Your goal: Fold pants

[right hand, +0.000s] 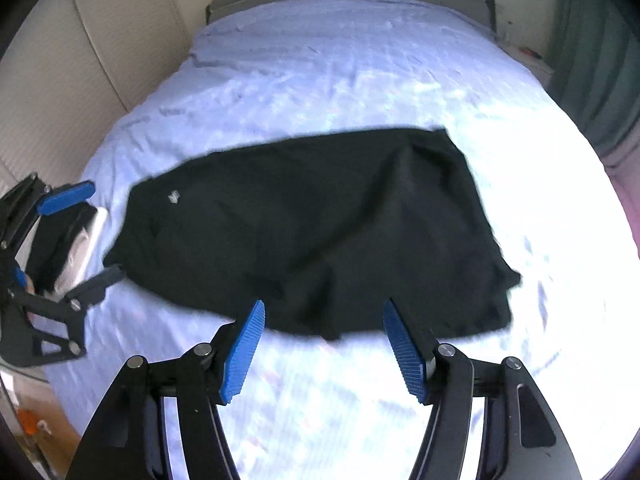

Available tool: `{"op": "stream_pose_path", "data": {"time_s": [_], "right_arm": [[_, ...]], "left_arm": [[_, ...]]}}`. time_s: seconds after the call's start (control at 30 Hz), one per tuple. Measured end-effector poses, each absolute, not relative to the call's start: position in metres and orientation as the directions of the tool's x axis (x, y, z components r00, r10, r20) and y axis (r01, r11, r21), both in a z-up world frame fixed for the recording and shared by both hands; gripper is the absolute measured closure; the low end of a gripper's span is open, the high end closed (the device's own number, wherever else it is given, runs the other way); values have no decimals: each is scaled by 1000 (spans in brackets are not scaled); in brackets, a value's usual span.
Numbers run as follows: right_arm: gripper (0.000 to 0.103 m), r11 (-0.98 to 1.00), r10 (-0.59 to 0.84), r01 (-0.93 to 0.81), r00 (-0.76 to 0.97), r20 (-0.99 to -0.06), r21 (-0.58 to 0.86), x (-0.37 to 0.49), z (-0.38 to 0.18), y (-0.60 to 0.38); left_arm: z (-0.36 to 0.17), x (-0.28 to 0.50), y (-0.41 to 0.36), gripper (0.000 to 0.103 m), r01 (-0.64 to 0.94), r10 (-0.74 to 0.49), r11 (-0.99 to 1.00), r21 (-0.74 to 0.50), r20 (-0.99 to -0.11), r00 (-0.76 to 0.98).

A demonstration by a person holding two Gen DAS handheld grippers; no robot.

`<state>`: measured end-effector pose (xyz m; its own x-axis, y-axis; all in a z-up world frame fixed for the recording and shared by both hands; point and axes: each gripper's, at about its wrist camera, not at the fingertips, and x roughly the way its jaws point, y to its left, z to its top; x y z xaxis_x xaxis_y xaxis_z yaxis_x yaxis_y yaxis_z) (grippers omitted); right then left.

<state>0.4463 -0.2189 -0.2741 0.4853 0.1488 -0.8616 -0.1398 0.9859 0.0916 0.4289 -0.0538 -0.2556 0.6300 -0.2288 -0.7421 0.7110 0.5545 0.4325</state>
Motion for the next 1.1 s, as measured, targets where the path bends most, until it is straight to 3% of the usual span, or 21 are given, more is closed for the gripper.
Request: {"op": "stream_pose_path", "data": {"time_s": [0.27,0.37,0.43,0.6,0.83,0.97,1.1], "right_arm": [[41,992,108,13,418,-902,125,407,-324,-279],[43,989,100,61,405,-909,135,392,-339,-296],[49,984,107,90,390,-915,153,382,-349,-308],[54,974,133,118,390,-911,193,375,-360,-322],[58,978,200,-25,402,-893,208,402,-360,-312],[58,947,322,-134,405,-856,293,432,-352,-301],[58,899,436,-236,379,-816,370,463,-348,-285]], "left_arm": [[-322,386,-141,41,799,-288,293,524,-749,597],[-346,389,-163,45,795,-266,222,564,-749,606],[-357,397,-170,47,783,-250,207,587,-742,622],[-368,425,-174,56,801,-172,221,556,-786,593],[-346,470,-165,59,810,-134,363,460,-834,534],[-330,497,-152,57,794,-133,473,382,-860,493],[-333,513,-138,53,758,-98,522,391,-855,509]]}}
